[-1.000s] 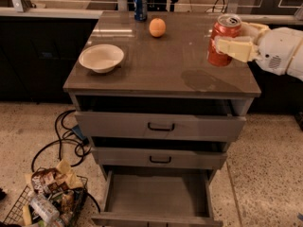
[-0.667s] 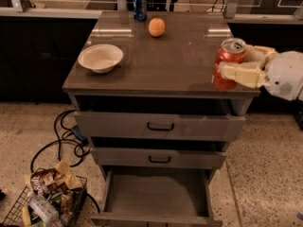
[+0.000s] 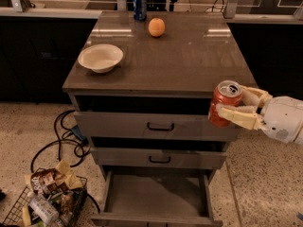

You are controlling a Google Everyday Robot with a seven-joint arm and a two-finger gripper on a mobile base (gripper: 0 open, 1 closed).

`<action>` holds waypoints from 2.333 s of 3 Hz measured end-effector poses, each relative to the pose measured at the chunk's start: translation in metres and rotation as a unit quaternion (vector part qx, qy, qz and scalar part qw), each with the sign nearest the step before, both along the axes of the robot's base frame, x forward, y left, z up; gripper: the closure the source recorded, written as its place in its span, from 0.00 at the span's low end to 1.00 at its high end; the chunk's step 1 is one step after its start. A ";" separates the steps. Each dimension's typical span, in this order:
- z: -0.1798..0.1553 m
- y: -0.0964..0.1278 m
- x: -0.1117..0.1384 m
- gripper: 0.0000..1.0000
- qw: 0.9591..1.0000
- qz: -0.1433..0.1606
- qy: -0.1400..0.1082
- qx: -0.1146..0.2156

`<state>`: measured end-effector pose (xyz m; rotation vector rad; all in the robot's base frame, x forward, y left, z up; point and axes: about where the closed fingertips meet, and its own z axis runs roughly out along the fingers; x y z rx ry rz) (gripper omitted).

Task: Place coke can into bottom drawer

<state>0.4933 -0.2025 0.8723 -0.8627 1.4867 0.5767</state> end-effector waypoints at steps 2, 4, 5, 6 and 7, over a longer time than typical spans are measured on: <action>-0.050 0.000 -0.016 1.00 1.000 0.007 0.024 -0.008; -0.177 -0.037 -0.062 1.00 0.996 0.071 0.059 0.014; -0.216 -0.037 -0.064 1.00 0.993 0.104 0.055 0.030; -0.224 -0.032 -0.062 1.00 0.992 0.108 0.057 0.031; -0.252 -0.017 -0.052 1.00 0.990 0.121 0.063 0.032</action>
Offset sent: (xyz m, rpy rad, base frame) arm -0.0317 -0.0069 -0.0956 -0.0302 0.0971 0.0256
